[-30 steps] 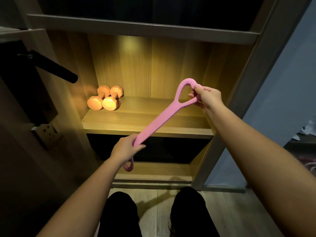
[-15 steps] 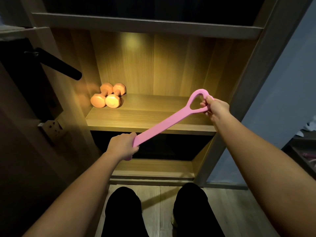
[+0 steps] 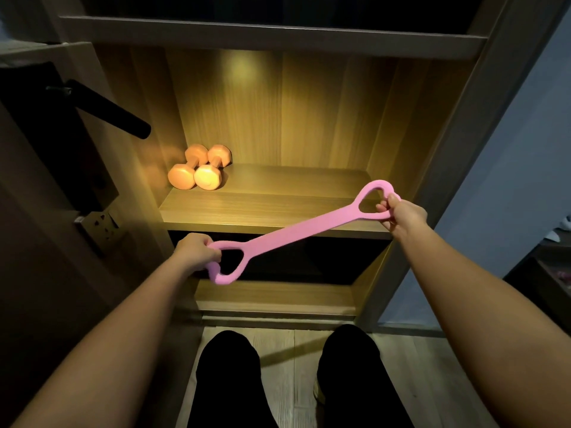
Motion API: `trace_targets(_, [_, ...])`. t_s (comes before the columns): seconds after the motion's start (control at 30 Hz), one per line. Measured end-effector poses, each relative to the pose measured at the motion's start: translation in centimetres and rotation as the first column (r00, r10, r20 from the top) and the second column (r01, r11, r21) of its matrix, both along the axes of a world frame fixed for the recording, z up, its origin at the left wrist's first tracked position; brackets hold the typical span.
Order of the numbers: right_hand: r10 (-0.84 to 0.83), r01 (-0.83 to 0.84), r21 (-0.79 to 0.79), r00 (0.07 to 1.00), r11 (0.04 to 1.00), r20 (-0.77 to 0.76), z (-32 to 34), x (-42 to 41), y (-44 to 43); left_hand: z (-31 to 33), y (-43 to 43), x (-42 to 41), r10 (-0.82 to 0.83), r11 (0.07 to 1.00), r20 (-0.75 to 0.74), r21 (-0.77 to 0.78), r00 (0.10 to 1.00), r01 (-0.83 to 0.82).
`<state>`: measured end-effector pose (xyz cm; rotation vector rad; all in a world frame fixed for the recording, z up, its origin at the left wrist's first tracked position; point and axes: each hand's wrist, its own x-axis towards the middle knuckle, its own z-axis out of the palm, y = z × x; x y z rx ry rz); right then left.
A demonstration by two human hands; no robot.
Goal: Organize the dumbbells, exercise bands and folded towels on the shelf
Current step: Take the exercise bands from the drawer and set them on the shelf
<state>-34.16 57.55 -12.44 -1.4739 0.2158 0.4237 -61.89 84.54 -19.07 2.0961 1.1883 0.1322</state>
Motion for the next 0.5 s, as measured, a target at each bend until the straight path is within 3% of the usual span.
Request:
trace_targets(0.07, [0.001, -0.001, 0.002, 1.0, 1.0, 0.0, -0.5, -0.1, -0.1, -0.6, 0.2, -0.5, 0.128, 0.984, 0.091, -0.134, 0.988, -0.115])
trace_targets(0.1, [0.002, -0.002, 0.004, 1.0, 1.0, -0.004, -0.7, -0.3, -0.2, -0.8, 0.0, -0.6, 0.22, 0.946, 0.176, -0.28, 0.96, -0.165])
trace_targets(0.2, [-0.009, 0.01, 0.033, 0.999, 0.999, -0.035, -1.5, -0.5, -0.3, -0.9, -0.5, -0.8, 0.533, 0.722, 0.309, -0.651, 0.788, -0.233])
trace_targets(0.33, [-0.025, 0.028, 0.047, 0.998, 0.999, -0.056, -2.4, -0.9, -0.3, -1.6, -0.6, -1.2, 0.607, 0.637, 0.314, -0.741, 0.73, -0.212])
trace_targets(0.5, [-0.04, 0.042, 0.04, 0.997, 0.998, -0.061, -3.5, -1.0, -0.9, -2.3, -0.7, -1.9, 0.528, 0.649, 0.256, -0.737, 0.81, -0.19])
